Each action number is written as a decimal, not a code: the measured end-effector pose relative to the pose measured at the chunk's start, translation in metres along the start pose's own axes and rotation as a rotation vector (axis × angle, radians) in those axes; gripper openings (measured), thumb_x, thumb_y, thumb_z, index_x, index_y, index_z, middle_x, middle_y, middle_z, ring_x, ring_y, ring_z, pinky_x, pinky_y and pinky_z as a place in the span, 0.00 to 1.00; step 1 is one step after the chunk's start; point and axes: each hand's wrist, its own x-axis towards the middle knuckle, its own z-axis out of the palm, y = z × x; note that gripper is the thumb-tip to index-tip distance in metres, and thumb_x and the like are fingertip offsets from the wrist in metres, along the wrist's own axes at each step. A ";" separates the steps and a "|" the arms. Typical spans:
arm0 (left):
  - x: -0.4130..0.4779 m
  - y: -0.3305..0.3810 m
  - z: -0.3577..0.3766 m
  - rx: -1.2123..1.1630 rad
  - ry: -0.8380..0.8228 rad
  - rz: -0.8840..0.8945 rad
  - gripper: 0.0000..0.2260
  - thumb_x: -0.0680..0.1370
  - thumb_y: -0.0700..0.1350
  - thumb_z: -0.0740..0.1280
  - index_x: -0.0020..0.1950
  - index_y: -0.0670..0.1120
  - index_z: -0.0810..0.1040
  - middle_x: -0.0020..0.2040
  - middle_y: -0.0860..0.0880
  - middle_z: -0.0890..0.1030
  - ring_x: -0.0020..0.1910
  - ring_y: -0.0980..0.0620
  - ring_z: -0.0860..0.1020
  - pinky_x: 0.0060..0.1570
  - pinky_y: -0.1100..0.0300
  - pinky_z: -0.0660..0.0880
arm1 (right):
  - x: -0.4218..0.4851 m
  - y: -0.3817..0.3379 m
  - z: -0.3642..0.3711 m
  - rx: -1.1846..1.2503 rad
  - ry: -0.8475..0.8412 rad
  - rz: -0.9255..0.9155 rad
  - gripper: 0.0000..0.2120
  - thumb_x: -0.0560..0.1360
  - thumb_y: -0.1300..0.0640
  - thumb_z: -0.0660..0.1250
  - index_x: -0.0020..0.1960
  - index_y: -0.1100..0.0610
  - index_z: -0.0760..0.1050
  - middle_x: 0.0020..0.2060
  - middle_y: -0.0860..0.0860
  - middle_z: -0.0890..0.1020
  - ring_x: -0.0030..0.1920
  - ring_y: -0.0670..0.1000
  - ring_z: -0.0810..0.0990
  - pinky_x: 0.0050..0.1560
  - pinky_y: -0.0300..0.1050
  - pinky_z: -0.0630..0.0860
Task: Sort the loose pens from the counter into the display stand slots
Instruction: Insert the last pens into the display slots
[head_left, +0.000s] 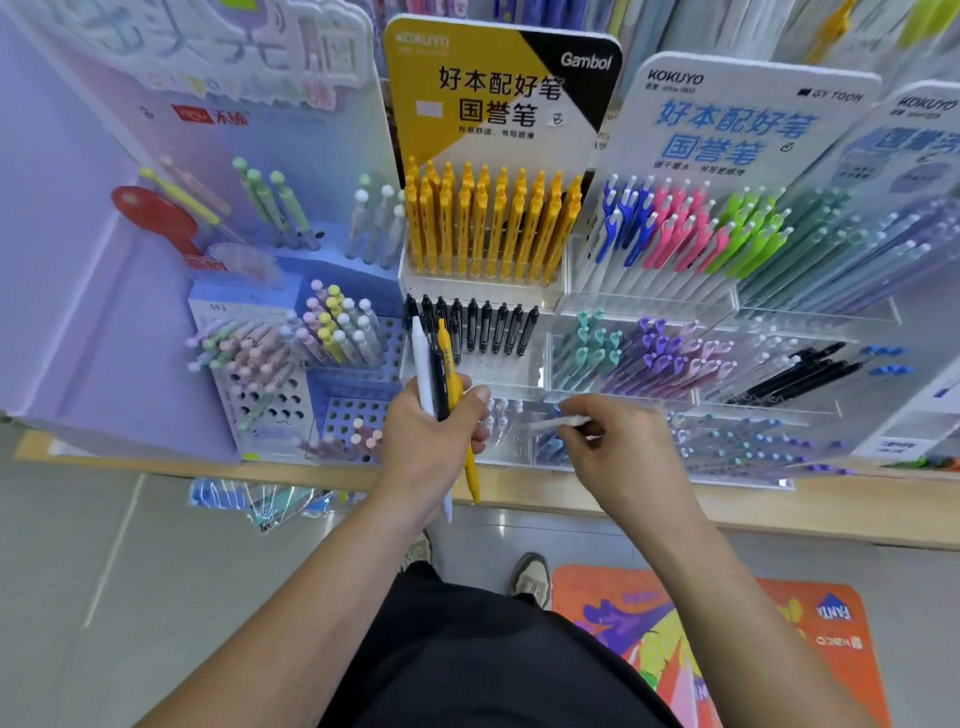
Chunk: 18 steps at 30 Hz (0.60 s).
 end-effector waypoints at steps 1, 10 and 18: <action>0.001 0.000 0.000 -0.006 0.000 -0.001 0.08 0.81 0.41 0.73 0.57 0.41 0.79 0.41 0.42 0.84 0.35 0.50 0.82 0.39 0.54 0.82 | 0.001 0.003 0.007 -0.022 -0.002 -0.014 0.10 0.73 0.65 0.74 0.54 0.57 0.85 0.39 0.53 0.87 0.40 0.54 0.86 0.44 0.51 0.82; 0.002 -0.004 -0.001 -0.109 -0.037 -0.052 0.10 0.82 0.38 0.71 0.61 0.36 0.77 0.44 0.41 0.86 0.41 0.45 0.86 0.46 0.49 0.86 | 0.012 0.014 0.050 -0.232 -0.140 -0.063 0.11 0.74 0.63 0.68 0.56 0.56 0.82 0.41 0.57 0.86 0.43 0.64 0.83 0.39 0.55 0.79; -0.001 -0.008 -0.004 -0.156 -0.013 -0.093 0.09 0.80 0.38 0.74 0.58 0.36 0.81 0.47 0.41 0.88 0.48 0.44 0.88 0.53 0.46 0.85 | 0.013 0.000 0.069 -0.433 -0.101 -0.092 0.18 0.65 0.62 0.77 0.53 0.52 0.78 0.30 0.50 0.82 0.27 0.56 0.80 0.24 0.36 0.59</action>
